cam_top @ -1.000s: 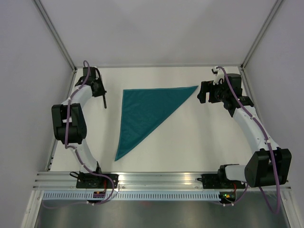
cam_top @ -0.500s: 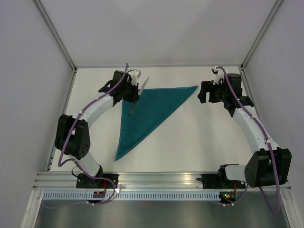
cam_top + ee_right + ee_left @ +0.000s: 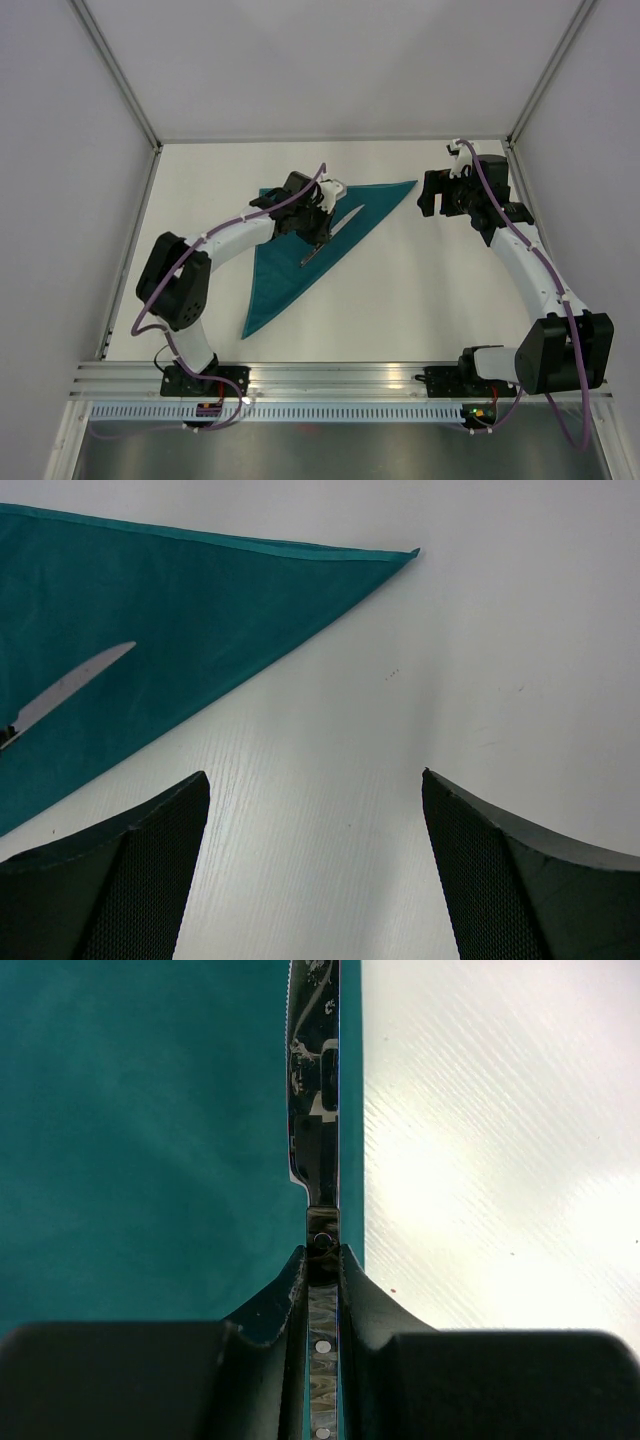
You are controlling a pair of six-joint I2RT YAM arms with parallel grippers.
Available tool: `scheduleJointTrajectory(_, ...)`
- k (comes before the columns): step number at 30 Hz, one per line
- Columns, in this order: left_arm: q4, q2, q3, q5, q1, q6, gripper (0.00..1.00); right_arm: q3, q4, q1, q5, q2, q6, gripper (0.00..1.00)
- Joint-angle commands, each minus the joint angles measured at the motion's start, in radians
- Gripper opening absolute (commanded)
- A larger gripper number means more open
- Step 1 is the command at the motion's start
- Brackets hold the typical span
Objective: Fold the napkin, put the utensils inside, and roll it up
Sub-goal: Place the utensil onto the napkin
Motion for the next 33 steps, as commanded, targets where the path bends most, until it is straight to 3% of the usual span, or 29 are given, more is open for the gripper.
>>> scheduleJointTrajectory(1, -0.005, 0.032, 0.007, 0.008, -0.022, 0.033, 0.02, 0.011, 0.015, 0.005, 0.031, -0.018, -0.001, 0.91)
scheduleJointTrajectory(33, 0.055, 0.173, 0.033, -0.055, -0.061, -0.036, 0.02, 0.005, 0.015, 0.006, 0.031, -0.019, -0.001, 0.92)
